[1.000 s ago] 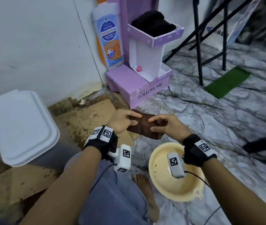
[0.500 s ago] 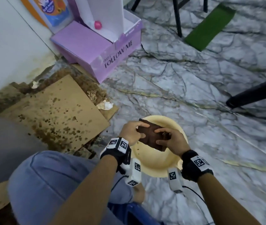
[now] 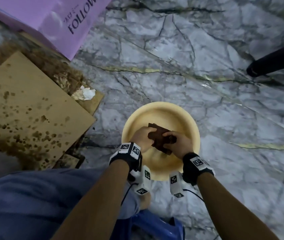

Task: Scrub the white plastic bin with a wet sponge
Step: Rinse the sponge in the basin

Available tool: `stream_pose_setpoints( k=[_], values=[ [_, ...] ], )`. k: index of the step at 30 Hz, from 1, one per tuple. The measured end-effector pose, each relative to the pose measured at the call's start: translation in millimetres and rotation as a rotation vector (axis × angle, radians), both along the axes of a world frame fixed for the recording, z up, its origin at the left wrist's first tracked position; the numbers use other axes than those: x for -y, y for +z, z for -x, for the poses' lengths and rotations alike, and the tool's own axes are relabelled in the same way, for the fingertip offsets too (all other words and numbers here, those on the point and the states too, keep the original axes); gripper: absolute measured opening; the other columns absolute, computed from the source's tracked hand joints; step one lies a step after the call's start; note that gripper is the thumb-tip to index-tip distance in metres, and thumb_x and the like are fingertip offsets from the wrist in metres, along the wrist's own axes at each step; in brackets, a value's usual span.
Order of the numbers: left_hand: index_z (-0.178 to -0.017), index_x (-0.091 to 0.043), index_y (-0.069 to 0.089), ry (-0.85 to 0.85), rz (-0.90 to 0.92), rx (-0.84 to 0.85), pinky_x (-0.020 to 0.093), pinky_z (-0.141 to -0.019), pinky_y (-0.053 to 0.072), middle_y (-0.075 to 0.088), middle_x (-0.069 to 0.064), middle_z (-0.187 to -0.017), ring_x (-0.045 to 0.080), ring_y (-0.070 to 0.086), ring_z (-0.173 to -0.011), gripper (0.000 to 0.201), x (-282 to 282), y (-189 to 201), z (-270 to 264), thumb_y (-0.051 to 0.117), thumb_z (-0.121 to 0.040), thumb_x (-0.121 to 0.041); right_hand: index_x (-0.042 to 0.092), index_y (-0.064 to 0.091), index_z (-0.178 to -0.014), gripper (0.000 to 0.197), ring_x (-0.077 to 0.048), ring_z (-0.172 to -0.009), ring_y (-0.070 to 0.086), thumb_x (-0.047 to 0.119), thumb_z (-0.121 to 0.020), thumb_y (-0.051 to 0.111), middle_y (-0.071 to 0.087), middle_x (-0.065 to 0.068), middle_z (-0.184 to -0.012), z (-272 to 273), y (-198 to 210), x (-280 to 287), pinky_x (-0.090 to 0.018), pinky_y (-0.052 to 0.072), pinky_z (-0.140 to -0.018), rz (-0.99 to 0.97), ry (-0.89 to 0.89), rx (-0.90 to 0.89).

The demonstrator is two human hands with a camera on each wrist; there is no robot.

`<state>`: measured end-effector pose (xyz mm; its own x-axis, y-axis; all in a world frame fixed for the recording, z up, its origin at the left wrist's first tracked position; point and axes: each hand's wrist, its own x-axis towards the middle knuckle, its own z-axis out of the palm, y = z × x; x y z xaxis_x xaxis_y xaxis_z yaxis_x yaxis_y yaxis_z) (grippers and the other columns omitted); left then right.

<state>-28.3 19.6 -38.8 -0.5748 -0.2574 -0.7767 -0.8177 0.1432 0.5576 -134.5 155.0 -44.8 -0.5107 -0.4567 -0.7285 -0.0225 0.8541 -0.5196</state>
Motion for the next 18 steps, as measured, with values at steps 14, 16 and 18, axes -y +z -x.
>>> stream_pose_setpoints(
  k=[14, 16, 18],
  values=[
    [-0.152, -0.022, 0.035, -0.016, -0.066, 0.085, 0.031, -0.117, 0.024, 0.019, -0.001, -0.162, 0.021, 0.025, -0.146, 0.061, 4.8, -40.8, 3.0, 0.059, -0.096, -0.019, 0.026, 0.067, -0.114, 0.037, -0.022, -0.113, 0.056, 0.01, -0.08, 0.073, 0.056, -0.006, -0.128, -0.5, -33.1, 5.3, -0.024, 0.045, -0.092, -0.149, 0.024, 0.005],
    [-0.149, -0.022, 0.039, 0.021, -0.055, 0.075, 0.031, -0.117, 0.027, 0.022, -0.001, -0.16, 0.02, 0.028, -0.145, 0.058, 6.0, -37.6, 3.2, 0.059, -0.095, -0.021, 0.025, 0.067, -0.112, 0.033, -0.024, -0.111, 0.056, 0.015, -0.082, 0.073, 0.052, -0.007, -0.128, -2.2, -32.6, 6.2, -0.031, 0.048, -0.095, -0.155, 0.019, -0.006],
    [-0.147, -0.022, 0.043, 0.062, -0.071, 0.073, 0.03, -0.115, 0.03, 0.026, 0.001, -0.159, 0.021, 0.033, -0.142, 0.054, 7.9, -35.2, 3.7, 0.059, -0.095, -0.021, 0.024, 0.068, -0.109, 0.028, -0.025, -0.108, 0.056, 0.017, -0.082, 0.072, 0.051, -0.008, -0.127, -3.1, -30.5, 7.0, -0.031, 0.047, -0.095, -0.155, 0.011, -0.027]
  ],
)
